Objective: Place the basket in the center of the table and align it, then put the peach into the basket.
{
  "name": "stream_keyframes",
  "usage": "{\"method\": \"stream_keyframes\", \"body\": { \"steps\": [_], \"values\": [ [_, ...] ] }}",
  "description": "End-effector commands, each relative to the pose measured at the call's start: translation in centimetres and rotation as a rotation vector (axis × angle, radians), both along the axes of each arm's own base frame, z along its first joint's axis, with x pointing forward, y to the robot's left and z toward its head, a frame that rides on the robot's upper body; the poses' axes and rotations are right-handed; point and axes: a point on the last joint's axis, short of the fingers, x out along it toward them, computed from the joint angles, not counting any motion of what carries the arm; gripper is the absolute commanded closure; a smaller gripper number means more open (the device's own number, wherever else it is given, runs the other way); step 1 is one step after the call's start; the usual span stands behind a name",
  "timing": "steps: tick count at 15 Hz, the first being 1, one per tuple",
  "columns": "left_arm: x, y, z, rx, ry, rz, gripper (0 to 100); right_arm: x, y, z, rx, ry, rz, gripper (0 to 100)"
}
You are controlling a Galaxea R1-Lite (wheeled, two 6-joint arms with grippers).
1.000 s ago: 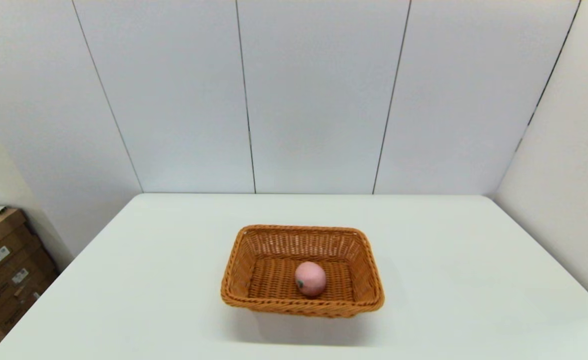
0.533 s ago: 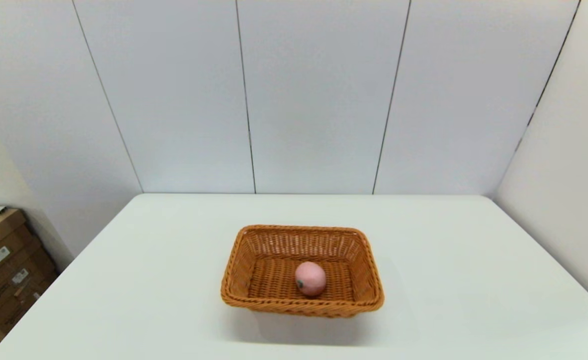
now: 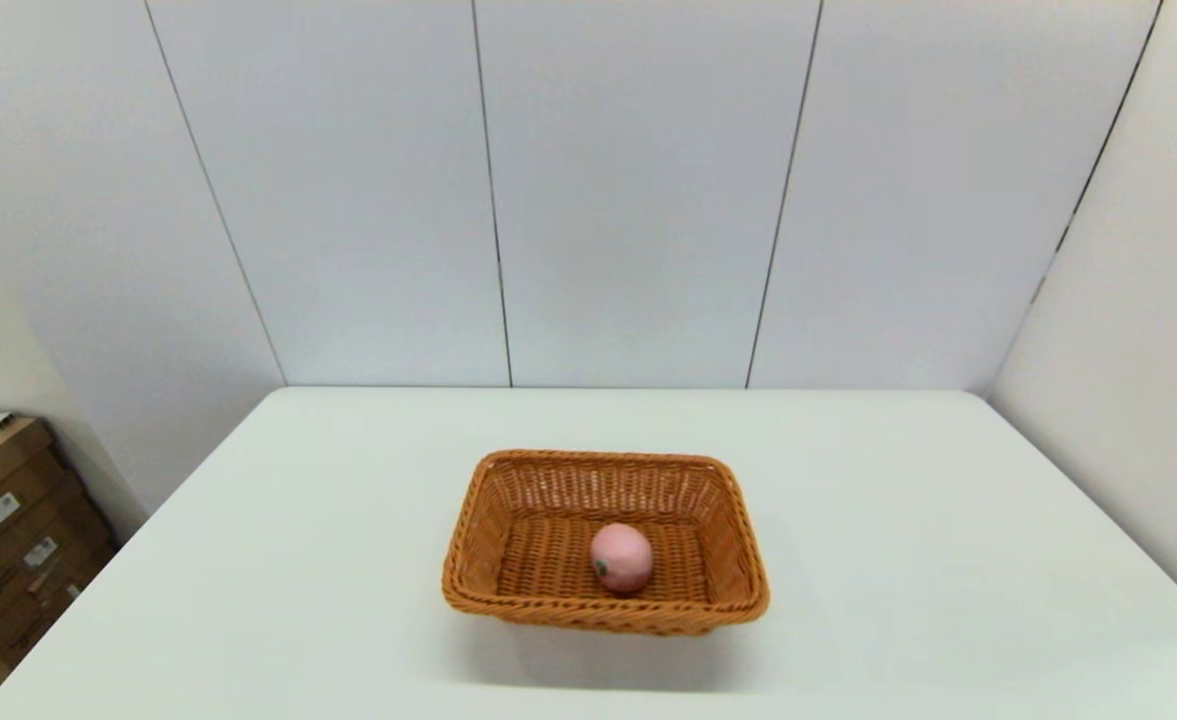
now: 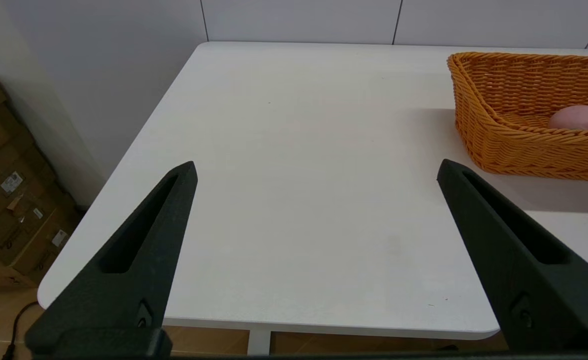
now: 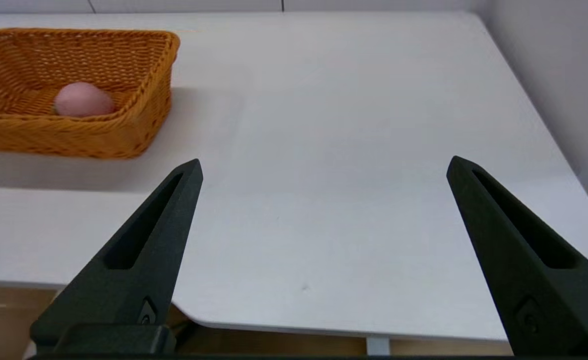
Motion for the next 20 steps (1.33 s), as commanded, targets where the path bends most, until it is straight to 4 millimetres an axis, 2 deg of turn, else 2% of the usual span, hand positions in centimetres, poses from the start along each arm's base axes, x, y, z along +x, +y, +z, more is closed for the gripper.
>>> {"method": "stream_keyframes", "body": {
  "steps": [1, 4, 20],
  "values": [
    [0.0, 0.0, 0.0, 0.0, -0.001, 0.001, 0, -0.6, -0.1, -1.3, -0.01, -0.034, -0.005, 0],
    [0.0, 0.0, 0.0, -0.003, -0.001, 0.001, 0, -0.9, -0.1, -2.3, -0.086, -0.077, -0.032, 0],
    [0.0, 0.0, 0.0, -0.026, -0.003, 0.003, 0, -1.1, -0.1, -2.4, -0.051, -0.115, -0.04, 0]
  ]
}}
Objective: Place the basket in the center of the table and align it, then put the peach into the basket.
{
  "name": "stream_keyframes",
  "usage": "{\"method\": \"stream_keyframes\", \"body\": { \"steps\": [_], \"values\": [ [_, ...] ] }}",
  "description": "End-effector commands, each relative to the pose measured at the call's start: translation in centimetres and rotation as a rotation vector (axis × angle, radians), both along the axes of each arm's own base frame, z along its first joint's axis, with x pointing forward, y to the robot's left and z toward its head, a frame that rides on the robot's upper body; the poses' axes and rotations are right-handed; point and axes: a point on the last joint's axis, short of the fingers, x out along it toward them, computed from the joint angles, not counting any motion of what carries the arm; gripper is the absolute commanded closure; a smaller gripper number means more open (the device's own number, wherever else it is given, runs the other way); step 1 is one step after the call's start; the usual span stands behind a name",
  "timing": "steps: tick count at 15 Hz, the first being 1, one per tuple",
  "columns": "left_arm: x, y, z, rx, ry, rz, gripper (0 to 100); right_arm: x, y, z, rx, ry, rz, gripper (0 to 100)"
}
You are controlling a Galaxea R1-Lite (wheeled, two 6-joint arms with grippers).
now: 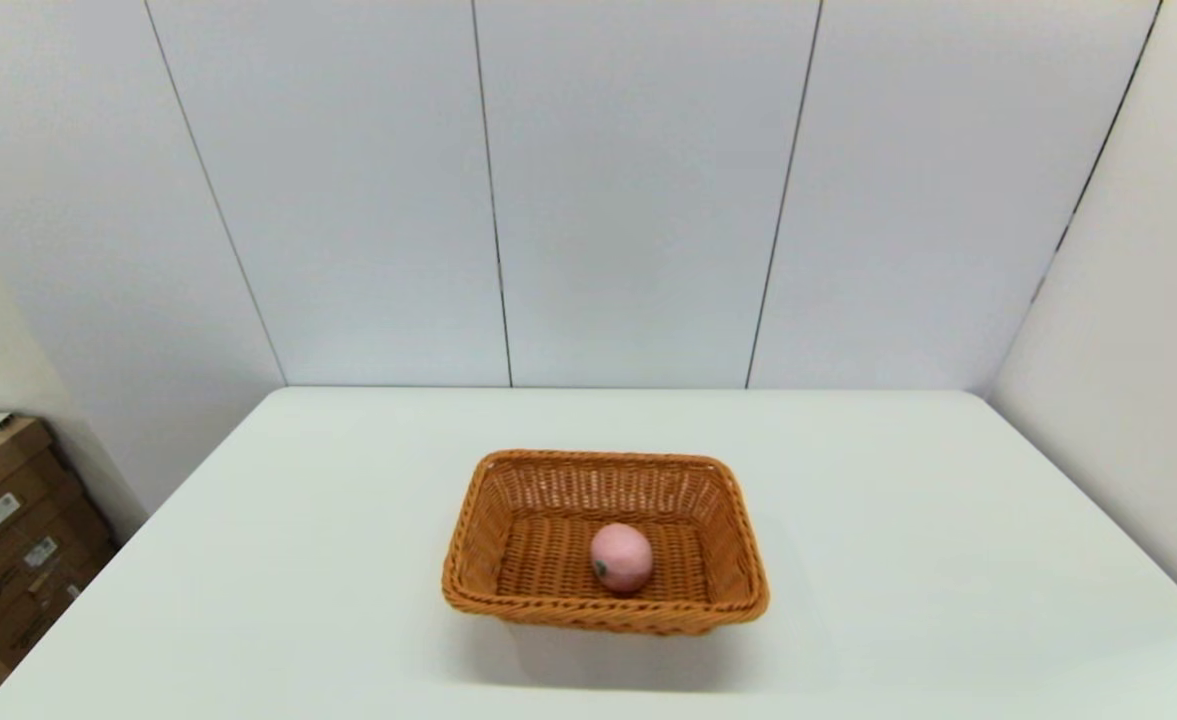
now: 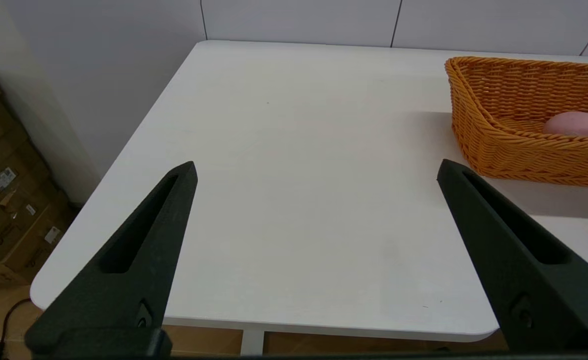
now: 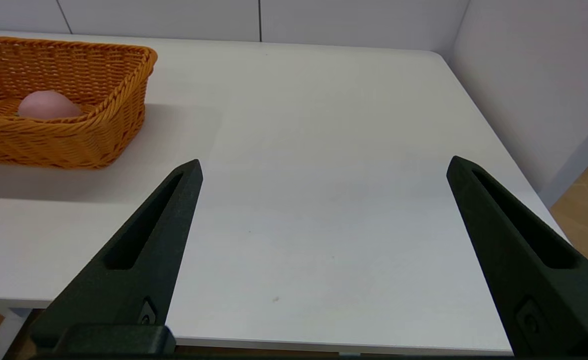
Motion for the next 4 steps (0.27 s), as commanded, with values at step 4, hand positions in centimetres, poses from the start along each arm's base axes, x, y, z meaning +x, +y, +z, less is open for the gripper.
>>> {"method": "stream_keyframes", "body": {
  "steps": [4],
  "values": [
    [-0.01, 0.0, 0.0, -0.005, -0.002, 0.0, 0, 0.0, 0.0, 0.01, 0.027, 0.002, -0.003, 0]
  ]
}}
